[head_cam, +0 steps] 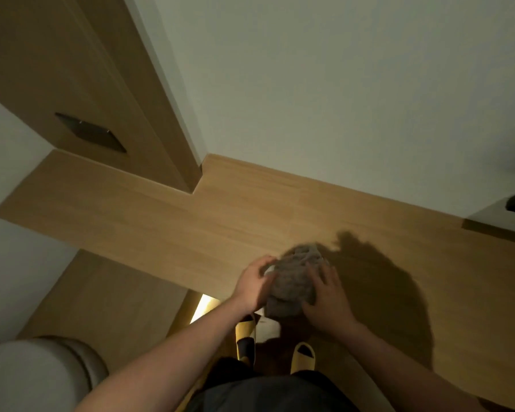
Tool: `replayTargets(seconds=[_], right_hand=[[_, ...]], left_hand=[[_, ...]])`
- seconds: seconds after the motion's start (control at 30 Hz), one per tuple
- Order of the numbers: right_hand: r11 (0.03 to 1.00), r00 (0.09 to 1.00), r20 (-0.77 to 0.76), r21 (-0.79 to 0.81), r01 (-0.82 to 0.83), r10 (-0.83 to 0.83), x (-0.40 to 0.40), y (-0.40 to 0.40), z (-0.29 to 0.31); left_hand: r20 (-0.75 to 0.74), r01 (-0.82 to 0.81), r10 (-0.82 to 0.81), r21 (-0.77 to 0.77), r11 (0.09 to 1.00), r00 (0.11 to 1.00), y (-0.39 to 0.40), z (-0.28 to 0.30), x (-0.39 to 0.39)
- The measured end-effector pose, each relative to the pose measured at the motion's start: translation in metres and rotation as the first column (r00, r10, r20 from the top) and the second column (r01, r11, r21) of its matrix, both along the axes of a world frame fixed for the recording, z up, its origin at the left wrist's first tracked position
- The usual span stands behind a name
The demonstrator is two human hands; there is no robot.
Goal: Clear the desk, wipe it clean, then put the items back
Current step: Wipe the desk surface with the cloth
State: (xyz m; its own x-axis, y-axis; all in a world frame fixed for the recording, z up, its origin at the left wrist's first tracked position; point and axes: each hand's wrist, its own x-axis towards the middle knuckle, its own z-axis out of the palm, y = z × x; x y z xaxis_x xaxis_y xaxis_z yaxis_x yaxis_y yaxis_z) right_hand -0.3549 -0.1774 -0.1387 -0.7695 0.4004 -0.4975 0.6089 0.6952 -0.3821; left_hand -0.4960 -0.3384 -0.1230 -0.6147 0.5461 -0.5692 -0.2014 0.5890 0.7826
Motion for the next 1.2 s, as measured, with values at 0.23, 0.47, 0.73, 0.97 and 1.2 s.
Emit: replayTargets(seconds=[0.23,0.47,0.73,0.97,1.2], right_hand=[[0.971,0.951,0.203,-0.005,-0.238,0.234,-0.006,-0.006,-0.026],[0.988,0.984,0.176,0.151,-0.01,-0.017,0.105,0.082,-0.04],[0.879,0.887,-0.082,0.121,0.461,-0.454,0.192,0.142,-0.024],[0.869,0.886,0.069,0.242,0.432,-0.459,0.233,0.13,-0.057],[0.96,0.961,0.055,0.089,0.266,-0.272,0.145,0.046,-0.039]], left_hand=[[-0.232,0.148,-0.309,-0.526,0.837,0.922,-0.076,-0.023,-0.001],[-0.102,0.313,-0.484,-0.645,0.697,0.869,-0.058,-0.024,0.035],[-0.107,0.387,-0.572,-0.635,0.668,0.813,-0.031,-0.033,0.072],[-0.108,0.38,-0.488,-0.491,0.784,0.866,-0.021,-0.035,0.105],[-0.13,0.254,-0.321,-0.375,0.892,0.938,-0.033,-0.011,0.133]])
